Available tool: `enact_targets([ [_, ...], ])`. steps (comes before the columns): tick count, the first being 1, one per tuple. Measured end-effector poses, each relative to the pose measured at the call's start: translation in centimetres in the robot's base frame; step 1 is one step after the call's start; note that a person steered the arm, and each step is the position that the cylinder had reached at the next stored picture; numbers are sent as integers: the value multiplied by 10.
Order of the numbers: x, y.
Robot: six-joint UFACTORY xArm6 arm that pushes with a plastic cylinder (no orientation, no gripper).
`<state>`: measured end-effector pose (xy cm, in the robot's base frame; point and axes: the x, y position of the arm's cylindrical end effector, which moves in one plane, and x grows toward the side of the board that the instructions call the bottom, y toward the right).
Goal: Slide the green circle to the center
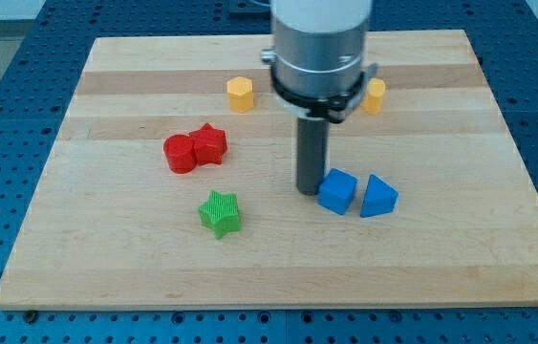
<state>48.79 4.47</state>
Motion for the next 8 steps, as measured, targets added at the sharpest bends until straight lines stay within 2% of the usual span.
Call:
enact_targets([
  [1,0,30],
  [3,-5,37],
  [5,-108,37],
  [8,-239,33],
])
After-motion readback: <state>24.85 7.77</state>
